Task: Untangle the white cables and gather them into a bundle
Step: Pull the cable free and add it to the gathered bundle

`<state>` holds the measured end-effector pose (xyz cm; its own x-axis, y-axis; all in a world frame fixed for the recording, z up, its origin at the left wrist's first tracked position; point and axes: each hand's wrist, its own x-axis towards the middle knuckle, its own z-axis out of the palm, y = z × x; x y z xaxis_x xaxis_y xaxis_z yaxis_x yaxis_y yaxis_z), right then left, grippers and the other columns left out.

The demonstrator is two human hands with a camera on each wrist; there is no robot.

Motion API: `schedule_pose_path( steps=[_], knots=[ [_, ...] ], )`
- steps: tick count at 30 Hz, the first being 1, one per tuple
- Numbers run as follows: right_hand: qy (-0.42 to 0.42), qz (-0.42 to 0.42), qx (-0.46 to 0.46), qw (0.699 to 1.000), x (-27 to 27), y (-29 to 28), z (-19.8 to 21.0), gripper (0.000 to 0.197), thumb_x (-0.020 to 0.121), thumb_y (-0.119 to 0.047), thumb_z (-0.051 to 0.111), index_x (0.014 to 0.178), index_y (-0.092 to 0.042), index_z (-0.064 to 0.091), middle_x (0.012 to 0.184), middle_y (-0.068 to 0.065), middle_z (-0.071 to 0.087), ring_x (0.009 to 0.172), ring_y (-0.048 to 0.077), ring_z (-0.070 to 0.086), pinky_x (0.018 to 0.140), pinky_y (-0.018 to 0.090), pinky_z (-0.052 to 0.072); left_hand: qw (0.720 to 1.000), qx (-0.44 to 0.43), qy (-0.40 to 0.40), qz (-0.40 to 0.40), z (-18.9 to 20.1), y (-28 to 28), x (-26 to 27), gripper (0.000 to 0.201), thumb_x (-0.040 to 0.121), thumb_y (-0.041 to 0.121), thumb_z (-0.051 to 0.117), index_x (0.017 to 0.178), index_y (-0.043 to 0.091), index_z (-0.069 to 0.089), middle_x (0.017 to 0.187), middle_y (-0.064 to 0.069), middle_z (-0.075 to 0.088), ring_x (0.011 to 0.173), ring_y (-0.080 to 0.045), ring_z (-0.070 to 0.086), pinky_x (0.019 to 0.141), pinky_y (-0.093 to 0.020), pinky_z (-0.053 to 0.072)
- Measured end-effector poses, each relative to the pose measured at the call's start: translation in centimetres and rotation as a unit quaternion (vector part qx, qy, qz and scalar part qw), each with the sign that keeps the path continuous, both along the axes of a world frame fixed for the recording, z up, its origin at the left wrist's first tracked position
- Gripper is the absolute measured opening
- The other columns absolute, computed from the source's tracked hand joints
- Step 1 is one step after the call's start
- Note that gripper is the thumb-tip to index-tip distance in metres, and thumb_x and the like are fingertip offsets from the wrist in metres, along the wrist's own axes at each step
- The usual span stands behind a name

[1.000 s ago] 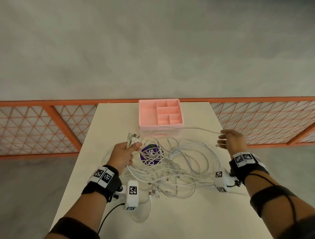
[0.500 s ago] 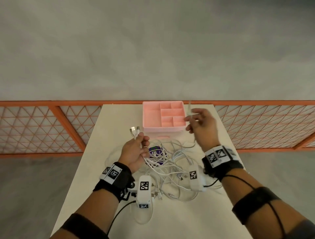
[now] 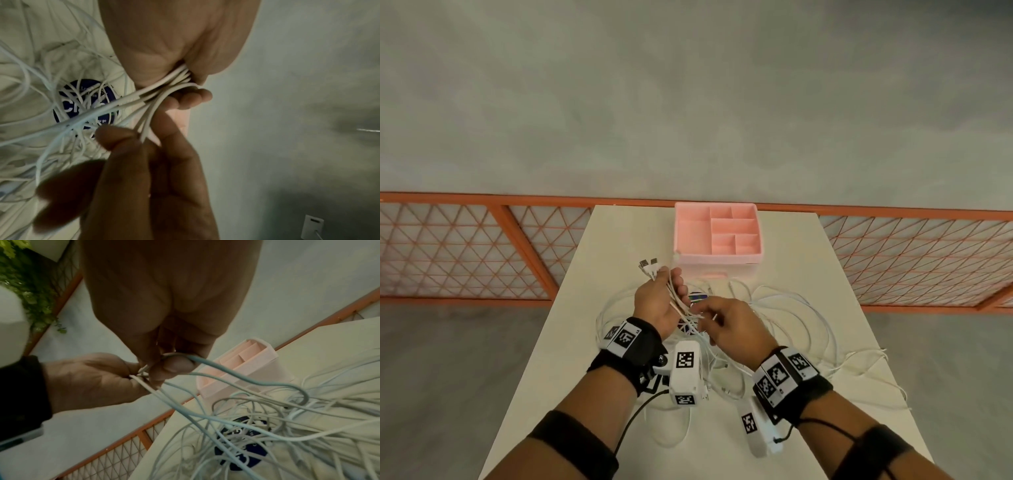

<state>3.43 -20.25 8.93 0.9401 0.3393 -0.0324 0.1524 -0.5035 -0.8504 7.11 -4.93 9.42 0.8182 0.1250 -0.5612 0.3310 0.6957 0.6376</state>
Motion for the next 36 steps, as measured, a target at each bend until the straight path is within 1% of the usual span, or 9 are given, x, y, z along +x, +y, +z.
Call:
schedule_pose_path(
  steps=[7, 13, 20, 22, 24, 28, 30, 33, 36],
  knots=[
    [0.045, 0.014, 0.019, 0.999, -0.6, -3.0, -1.1, 0.037, 0.093, -0.003, 0.050, 0.104, -0.029, 0.074, 0.077, 0.000, 0.073, 0.056, 0.011, 0.059, 0.062, 0.027, 0.055, 0.999, -0.016, -0.032, 0.009, -0.7, 1.2, 0.3, 0.033, 0.108, 0.029, 0.041, 0.093, 0.009, 0.062, 0.054, 0.005, 0.040, 0.043, -0.009, 0.038, 0.051, -0.027, 0.041],
    [0.032, -0.017, -0.061, 0.997, -0.2, -5.0, -1.7, 0.025, 0.091, -0.008, 0.058, 0.096, -0.029, 0.070, 0.066, -0.005, 0.065, 0.052, 0.004, 0.055, 0.057, 0.020, 0.049, 0.997, -0.005, -0.074, 0.009, -0.6, 1.0, 0.0, 0.031, 0.107, 0.028, 0.044, 0.087, 0.010, 0.057, 0.052, 0.006, 0.036, 0.042, -0.008, 0.030, 0.042, -0.023, 0.036],
    [0.030, -0.277, -0.248, 0.928, 3.1, -12.6, -4.3, 0.008, 0.088, -0.026, 0.068, 0.088, -0.019, 0.072, 0.100, 0.012, 0.064, 0.094, 0.031, 0.060, 0.080, 0.034, 0.049, 0.993, 0.047, -0.102, -0.020, -0.1, 2.7, -0.3, 0.027, 0.105, 0.029, 0.047, 0.087, 0.012, 0.058, 0.055, 0.007, 0.031, 0.041, -0.004, 0.023, 0.036, -0.017, 0.021],
    [0.046, -0.310, -0.194, 0.930, 3.9, -13.0, -3.6, 0.011, 0.089, -0.026, 0.069, 0.090, -0.016, 0.072, 0.089, 0.011, 0.067, 0.082, 0.029, 0.061, 0.074, 0.035, 0.050, 0.988, 0.099, -0.107, -0.052, -0.2, 2.2, -0.9, 0.015, 0.102, 0.022, 0.055, 0.090, 0.013, 0.057, 0.058, 0.007, 0.028, 0.044, -0.006, 0.022, 0.037, -0.018, 0.020],
    [0.068, -0.327, 0.022, 0.943, 4.4, -12.1, -2.0, 0.011, 0.090, -0.008, 0.062, 0.097, -0.003, 0.070, 0.073, 0.013, 0.069, 0.067, 0.028, 0.063, 0.068, 0.040, 0.055, 0.978, 0.148, -0.116, -0.091, -0.3, 1.4, -1.4, 0.012, 0.098, 0.016, 0.062, 0.088, 0.015, 0.055, 0.059, 0.007, 0.027, 0.046, -0.007, 0.022, 0.038, -0.020, 0.019],
    [0.109, -0.251, 0.407, 0.872, 4.0, -9.4, 3.2, 0.024, 0.092, 0.006, 0.045, 0.104, 0.006, 0.066, 0.098, 0.028, 0.070, 0.083, 0.035, 0.069, 0.077, 0.041, 0.055, 0.961, 0.209, -0.120, -0.134, -0.3, 0.0, -2.0, 0.011, 0.096, 0.018, 0.066, 0.098, 0.008, 0.064, 0.057, 0.006, 0.029, 0.046, -0.009, 0.022, 0.040, -0.021, 0.019],
    [0.110, -0.193, 0.439, 0.871, 3.3, -7.9, 5.3, 0.021, 0.095, -0.001, 0.047, 0.102, 0.005, 0.066, 0.095, 0.025, 0.070, 0.078, 0.034, 0.068, 0.071, 0.035, 0.055, 0.959, 0.218, -0.121, -0.137, -0.2, -0.8, -2.0, 0.021, 0.095, 0.020, 0.067, 0.104, 0.001, 0.066, 0.059, 0.002, 0.039, 0.045, -0.009, 0.025, 0.040, -0.020, 0.020],
    [0.084, -0.107, 0.359, 0.923, 2.0, -5.4, 6.0, 0.013, 0.096, 0.008, 0.048, 0.098, 0.004, 0.060, 0.088, 0.025, 0.070, 0.068, 0.030, 0.066, 0.062, 0.030, 0.054, 0.963, 0.211, -0.111, -0.129, 0.2, -2.2, -1.9, 0.025, 0.097, 0.023, 0.065, 0.104, 0.000, 0.068, 0.076, -0.004, 0.072, 0.044, -0.009, 0.028, 0.039, -0.020, 0.022],
    [0.111, -0.056, 0.263, 0.957, 0.7, -3.6, 4.2, 0.013, 0.094, 0.010, 0.051, 0.100, -0.001, 0.048, 0.086, 0.027, 0.070, 0.061, 0.030, 0.065, 0.056, 0.032, 0.052, 0.973, 0.177, -0.099, -0.109, 0.8, -2.8, -1.8, 0.021, 0.100, 0.025, 0.059, 0.099, 0.006, 0.069, 0.095, -0.007, 0.078, 0.045, -0.011, 0.030, 0.038, -0.019, 0.025]
  ],
)
